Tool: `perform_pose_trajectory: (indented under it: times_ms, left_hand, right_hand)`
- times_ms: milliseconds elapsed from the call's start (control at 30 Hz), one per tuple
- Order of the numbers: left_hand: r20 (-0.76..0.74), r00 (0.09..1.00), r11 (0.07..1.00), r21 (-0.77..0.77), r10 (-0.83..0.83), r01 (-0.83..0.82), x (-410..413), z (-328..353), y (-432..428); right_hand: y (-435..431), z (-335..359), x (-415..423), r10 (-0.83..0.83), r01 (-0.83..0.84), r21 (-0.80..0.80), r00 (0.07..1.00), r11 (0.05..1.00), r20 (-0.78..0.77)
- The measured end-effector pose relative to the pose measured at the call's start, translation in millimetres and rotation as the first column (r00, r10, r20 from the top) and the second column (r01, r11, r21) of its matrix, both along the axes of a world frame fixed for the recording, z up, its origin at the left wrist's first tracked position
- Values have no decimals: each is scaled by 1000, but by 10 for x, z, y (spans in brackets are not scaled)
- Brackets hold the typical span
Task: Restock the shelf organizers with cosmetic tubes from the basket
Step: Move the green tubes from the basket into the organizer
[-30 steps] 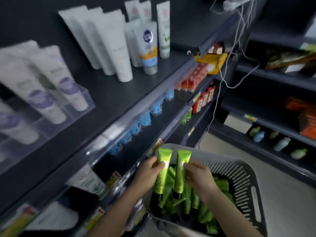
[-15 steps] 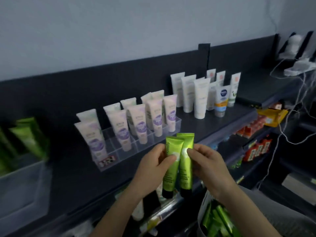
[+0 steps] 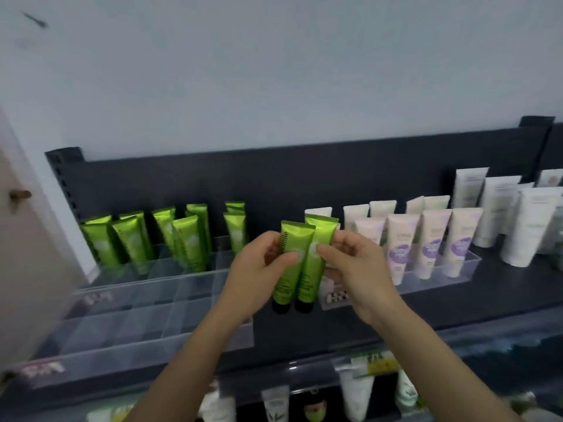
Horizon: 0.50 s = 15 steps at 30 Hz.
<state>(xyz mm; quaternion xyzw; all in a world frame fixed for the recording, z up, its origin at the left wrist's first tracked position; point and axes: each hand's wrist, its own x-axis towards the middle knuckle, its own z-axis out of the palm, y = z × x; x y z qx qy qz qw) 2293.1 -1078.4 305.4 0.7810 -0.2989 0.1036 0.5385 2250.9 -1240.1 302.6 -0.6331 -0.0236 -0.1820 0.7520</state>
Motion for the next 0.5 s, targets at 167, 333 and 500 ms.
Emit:
perform_pose_trajectory:
  times_ms: [167,333,500]
  left_hand:
    - [137,966,976,-42,217,-213,171,156,598]
    - [78,897,894,-163,434,-418,525,189,1098]
    - [117,853,861,-88,509,-502,832,97,1290]
  right_hand:
    - [539,181,393,55,-50,-63,996,997,72]
    - [965,267,813,-54,64,-70,990,996,131]
    - [1203,139,1154,-145,168,-175,980,970,137]
